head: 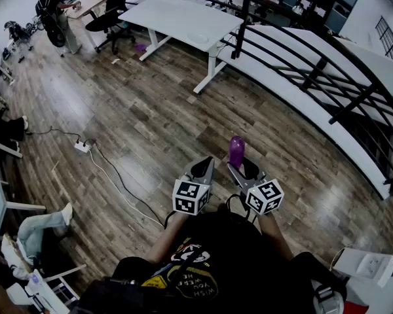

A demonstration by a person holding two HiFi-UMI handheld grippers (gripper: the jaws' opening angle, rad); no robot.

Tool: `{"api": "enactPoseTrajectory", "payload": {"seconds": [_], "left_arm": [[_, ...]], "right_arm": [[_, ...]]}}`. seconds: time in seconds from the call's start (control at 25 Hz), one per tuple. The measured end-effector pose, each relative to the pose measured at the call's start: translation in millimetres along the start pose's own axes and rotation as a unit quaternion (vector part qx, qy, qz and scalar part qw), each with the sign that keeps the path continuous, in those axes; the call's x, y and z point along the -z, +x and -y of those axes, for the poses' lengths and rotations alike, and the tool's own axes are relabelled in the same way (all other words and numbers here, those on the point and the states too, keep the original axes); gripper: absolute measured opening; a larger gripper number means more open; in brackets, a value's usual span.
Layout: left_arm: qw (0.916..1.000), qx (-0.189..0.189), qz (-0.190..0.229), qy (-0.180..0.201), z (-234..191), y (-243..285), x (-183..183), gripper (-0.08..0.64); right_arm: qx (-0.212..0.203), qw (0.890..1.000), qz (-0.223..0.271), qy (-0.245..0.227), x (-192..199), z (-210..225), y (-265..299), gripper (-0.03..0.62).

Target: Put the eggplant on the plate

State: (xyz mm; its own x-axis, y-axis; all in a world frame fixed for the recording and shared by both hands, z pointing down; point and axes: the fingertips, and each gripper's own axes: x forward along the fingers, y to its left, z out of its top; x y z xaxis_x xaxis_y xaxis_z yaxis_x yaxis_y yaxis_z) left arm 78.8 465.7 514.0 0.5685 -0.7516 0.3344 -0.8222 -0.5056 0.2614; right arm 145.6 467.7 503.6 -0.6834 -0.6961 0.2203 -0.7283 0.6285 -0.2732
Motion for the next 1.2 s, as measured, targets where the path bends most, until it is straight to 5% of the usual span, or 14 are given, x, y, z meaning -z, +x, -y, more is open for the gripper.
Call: {"api": "enactPoseTrajectory", "payload": {"seconds": [0.68, 1.2], "left_arm": [[0.9998, 0.015, -0.007, -0.006, -7, -10, 7, 0.005], [0.9999, 0.008, 0.003, -0.012, -67, -33, -1, 0.005]], "right_arm": [[0.000, 1.000, 0.015, 0.007, 2, -16, 6, 0.195], [0.015, 1.000, 0.020, 0.009, -1, -36, 52, 0.195]]}}
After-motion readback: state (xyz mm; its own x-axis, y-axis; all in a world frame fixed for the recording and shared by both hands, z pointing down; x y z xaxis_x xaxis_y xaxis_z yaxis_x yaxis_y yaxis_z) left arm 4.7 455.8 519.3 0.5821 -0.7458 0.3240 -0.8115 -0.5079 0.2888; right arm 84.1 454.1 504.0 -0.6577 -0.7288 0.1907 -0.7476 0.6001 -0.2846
